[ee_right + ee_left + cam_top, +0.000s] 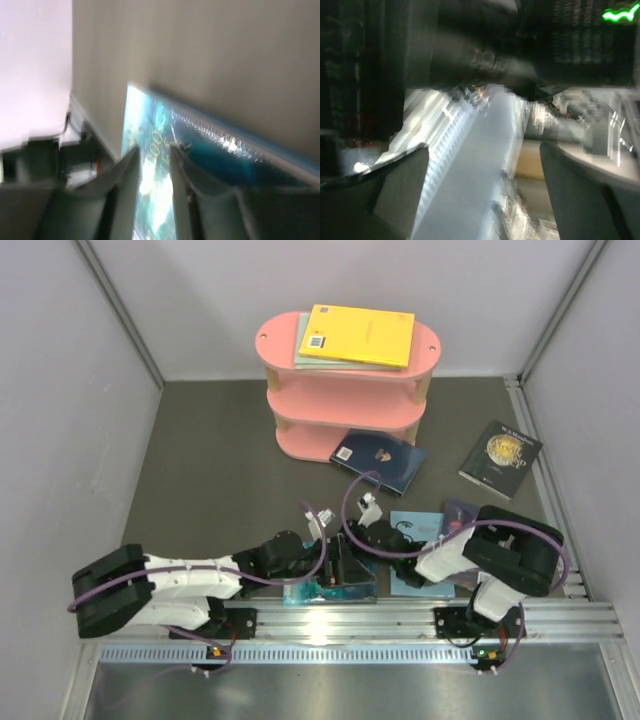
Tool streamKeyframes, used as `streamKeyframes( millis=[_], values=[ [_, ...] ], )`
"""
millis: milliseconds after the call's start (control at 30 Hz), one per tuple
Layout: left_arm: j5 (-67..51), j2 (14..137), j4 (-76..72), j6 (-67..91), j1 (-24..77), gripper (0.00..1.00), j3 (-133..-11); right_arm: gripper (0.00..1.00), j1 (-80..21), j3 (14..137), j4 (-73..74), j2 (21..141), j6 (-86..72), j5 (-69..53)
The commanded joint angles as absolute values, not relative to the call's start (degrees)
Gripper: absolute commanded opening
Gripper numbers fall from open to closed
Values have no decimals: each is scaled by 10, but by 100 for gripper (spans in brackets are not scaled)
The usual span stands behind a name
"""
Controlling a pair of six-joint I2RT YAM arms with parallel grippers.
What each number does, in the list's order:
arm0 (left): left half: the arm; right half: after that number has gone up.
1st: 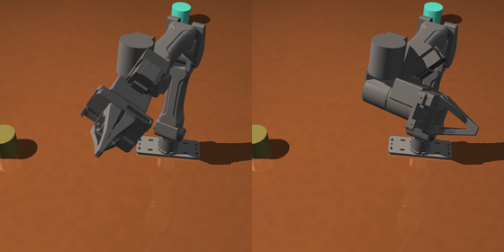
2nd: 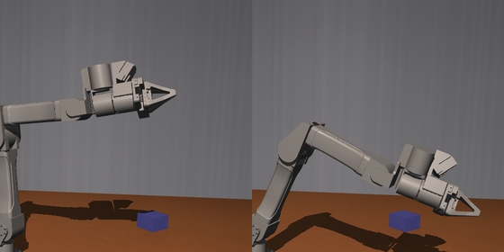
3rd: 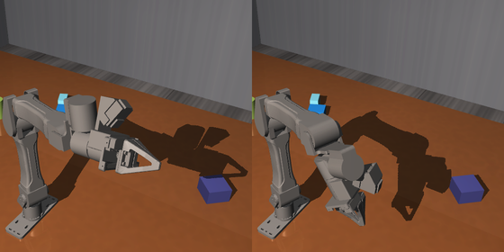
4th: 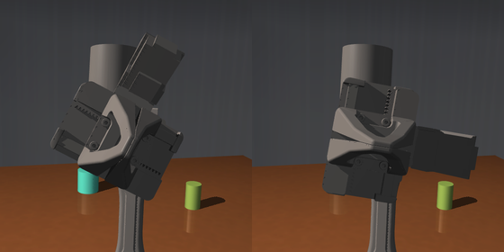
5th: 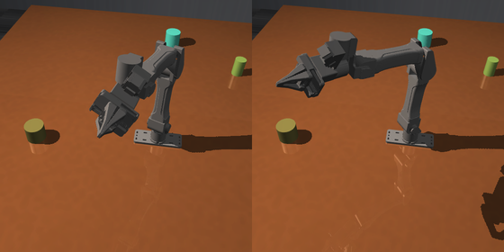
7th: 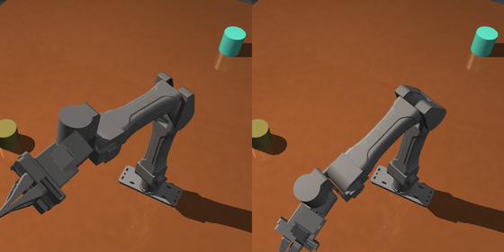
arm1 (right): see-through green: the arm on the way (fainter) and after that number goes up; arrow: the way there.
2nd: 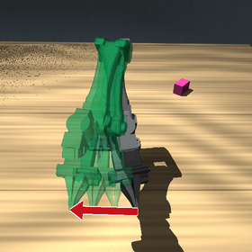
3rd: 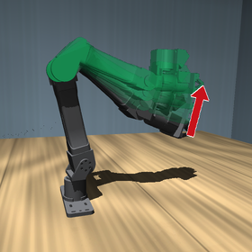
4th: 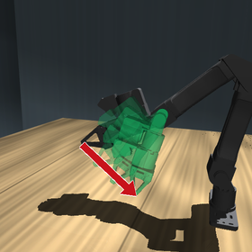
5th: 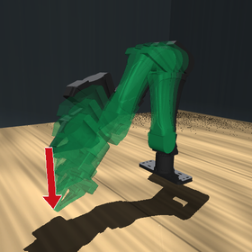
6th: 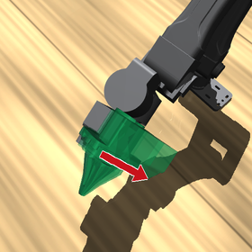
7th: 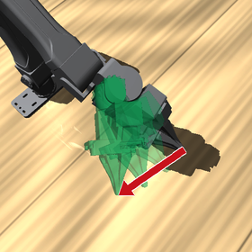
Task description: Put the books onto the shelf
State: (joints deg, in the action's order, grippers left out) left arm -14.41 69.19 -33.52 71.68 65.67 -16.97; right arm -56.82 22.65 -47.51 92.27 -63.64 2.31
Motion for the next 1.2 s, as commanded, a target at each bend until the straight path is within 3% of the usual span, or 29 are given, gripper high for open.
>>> streamKeyframes(
  millis=[0,67,200,267,300,333,400,433,500,633,767,1000,1167],
  values=[
    [-141,630,-462,726,673,96,-214,29,-652,184,-480,920,-693,-74],
    [-107,609,-406,722,678,95,-201,19,-684,177,-483,916,-701,-70],
    [-21,511,-257,722,694,93,-185,17,-722,140,-483,897,-719,-49],
    [57,453,-80,712,697,94,-211,30,-734,121,-462,864,-722,-40],
    [78,439,-19,694,697,95,-222,42,-738,116,-446,845,-722,-20],
    [99,427,32,686,698,97,-242,70,-743,113,-396,798,-715,-7],
    [167,408,129,671,697,98,-252,83,-758,130,-307,733,-706,46],
    [180,405,139,665,696,99,-251,92,-767,142,-195,663,-697,69],
    [199,407,152,650,691,99,-249,99,-801,185,-33,596,-693,143],
    [187,445,123,624,672,99,-241,100,-842,191,110,472,-764,178],
    [122,526,69,585,610,99,-235,100,-889,120,91,441,-844,176],
    [33,577,29,498,481,99,-258,100,-913,157,72,596,-900,196],
    [-63,636,6,472,441,99,-258,100,-865,170,5,683,-883,175]
  ],
)
